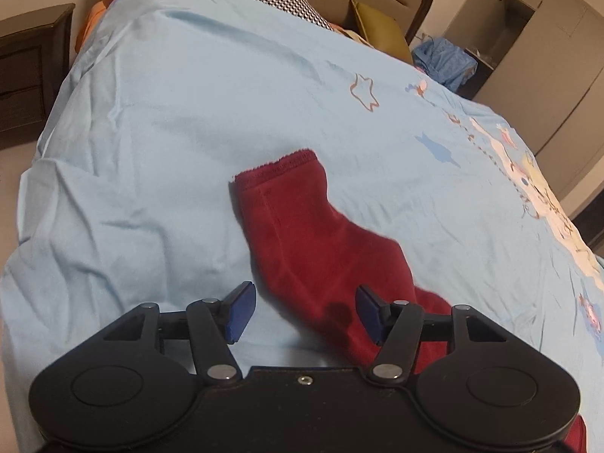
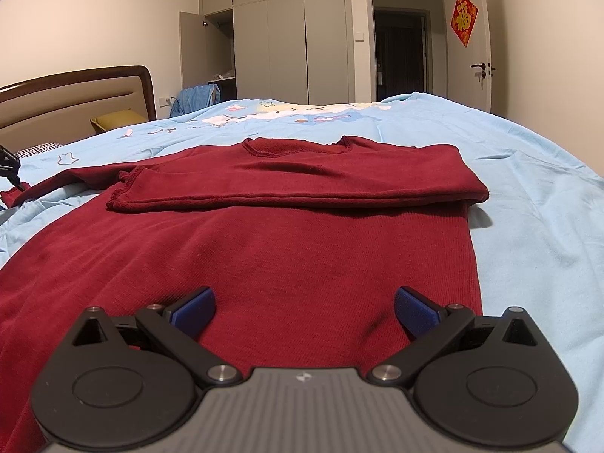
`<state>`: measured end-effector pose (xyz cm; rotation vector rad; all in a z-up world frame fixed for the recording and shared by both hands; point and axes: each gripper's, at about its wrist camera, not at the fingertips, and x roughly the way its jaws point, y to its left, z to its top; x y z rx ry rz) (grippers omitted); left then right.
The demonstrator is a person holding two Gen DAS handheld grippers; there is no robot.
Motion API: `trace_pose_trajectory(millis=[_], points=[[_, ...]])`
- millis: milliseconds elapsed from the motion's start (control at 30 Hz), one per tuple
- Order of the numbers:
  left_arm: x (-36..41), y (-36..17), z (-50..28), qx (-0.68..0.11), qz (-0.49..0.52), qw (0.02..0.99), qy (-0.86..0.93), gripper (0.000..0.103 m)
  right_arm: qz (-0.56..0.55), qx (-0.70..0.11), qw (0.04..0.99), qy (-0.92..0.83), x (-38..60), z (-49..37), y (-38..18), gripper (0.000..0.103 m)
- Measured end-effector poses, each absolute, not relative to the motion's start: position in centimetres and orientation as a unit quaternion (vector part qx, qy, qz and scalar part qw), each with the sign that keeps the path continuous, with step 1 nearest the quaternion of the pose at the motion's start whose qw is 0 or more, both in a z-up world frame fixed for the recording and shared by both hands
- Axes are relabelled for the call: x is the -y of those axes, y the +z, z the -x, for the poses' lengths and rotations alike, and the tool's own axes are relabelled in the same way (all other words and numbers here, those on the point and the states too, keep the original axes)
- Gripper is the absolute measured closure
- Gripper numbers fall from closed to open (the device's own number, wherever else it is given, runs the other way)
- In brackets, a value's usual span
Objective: Fold small clothes
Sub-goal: 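Move the left tool to the other sleeve cuff and grasp it, then lay the held sleeve across the sweater body with the left tool and release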
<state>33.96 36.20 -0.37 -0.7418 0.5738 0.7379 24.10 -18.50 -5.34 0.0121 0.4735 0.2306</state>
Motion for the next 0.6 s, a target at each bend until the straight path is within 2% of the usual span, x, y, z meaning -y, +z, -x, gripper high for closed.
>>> trace_pose_trajectory(millis=[33,100,133,233,367,600], points=[[-36.4,-0.5,-34.3,-0.265,0.346,0.829,0.352,0.051,-0.006,-0.234,0.966,0.114,18.5,-24.1,-5.4,0.0],[-36.9,-0.8,-34.9,-0.26,0.336,0.827,0.368,0.073,-0.006,-0.234,0.965,0.114,18.5,-24.1,-5.3,0.0],[-37.1,-1.1,-34.9,-0.258,0.336,0.824,0.377,0.092,-0.006,-0.234,0.965,0.114,18.5,-24.1,-5.4,0.0],[-37.2,-1.3,-34.2,-0.229,0.352,0.825,0.379,0.095,-0.006,-0.234,0.965,0.114,18.5,-24.1,-5.4,0.0],[-35.5,0.3,-33.9,-0.194,0.297,0.86,0.367,0.096,-0.006,-0.233,0.966,0.114,18.5,-24.1,-5.3,0.0],[-30.2,7.2,-35.2,-0.112,0.204,0.933,0.275,0.097,-0.023,-0.23,0.966,0.116,18.8,-24.0,-4.9,0.0]])
